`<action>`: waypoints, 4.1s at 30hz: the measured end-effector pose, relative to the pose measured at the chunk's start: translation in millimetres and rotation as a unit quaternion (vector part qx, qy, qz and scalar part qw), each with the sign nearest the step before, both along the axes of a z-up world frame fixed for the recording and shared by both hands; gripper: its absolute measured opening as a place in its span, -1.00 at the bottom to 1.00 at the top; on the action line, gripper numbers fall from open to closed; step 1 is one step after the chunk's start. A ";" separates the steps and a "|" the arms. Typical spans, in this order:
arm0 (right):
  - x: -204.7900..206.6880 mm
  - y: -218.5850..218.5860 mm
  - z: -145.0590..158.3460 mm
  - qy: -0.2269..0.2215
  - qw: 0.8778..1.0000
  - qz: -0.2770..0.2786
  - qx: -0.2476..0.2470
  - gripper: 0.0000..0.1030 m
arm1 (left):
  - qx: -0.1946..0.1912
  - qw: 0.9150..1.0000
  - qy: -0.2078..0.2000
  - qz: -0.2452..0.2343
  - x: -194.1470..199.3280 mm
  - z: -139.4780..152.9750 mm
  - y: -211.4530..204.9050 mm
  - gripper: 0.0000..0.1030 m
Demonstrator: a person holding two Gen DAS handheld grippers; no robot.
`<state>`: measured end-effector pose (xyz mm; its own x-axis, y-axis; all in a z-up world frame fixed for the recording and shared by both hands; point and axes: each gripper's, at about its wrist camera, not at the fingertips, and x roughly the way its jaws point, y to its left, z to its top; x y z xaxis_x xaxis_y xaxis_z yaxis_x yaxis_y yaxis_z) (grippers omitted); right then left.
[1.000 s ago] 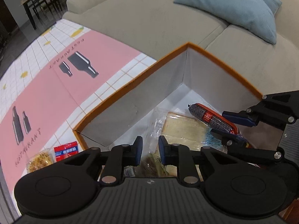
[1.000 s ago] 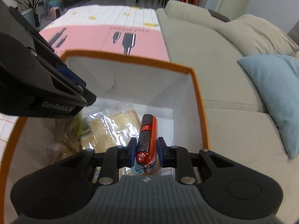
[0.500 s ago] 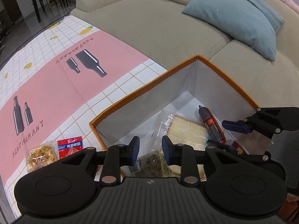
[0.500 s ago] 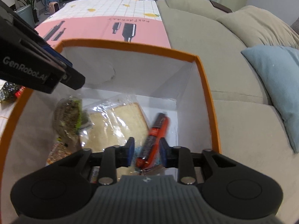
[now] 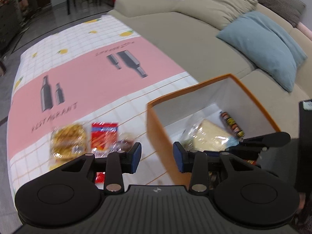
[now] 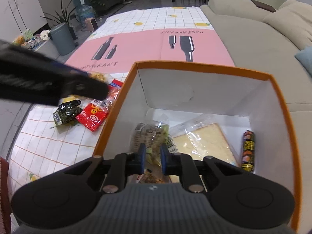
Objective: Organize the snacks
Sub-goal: 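Withdraw both tools from the box back over the table, then grasp the dark green seaweed pack with the left tool while the right tool grasps the clear bun bag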
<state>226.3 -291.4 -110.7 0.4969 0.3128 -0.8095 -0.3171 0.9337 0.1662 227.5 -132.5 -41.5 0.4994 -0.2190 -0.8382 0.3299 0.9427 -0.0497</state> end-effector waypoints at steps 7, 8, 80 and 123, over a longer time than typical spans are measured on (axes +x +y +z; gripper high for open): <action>23.7 0.8 -16.4 0.032 0.999 -0.035 0.023 -0.94 | -0.015 0.999 0.021 0.038 -10.2 -9.2 33.0 -0.13; 26.1 2.1 -17.3 0.032 0.999 -0.038 0.022 -0.94 | -0.017 0.999 0.025 0.041 -11.4 -10.8 36.2 -0.13; 14.8 165.3 -38.8 -0.110 0.988 -0.045 -0.098 0.24 | -0.040 0.999 0.018 0.000 22.8 -112.2 176.2 0.44; 16.5 169.8 -34.0 -0.079 0.993 -0.039 -0.083 -0.45 | -0.092 0.986 0.028 0.135 -22.3 -93.3 167.6 -0.24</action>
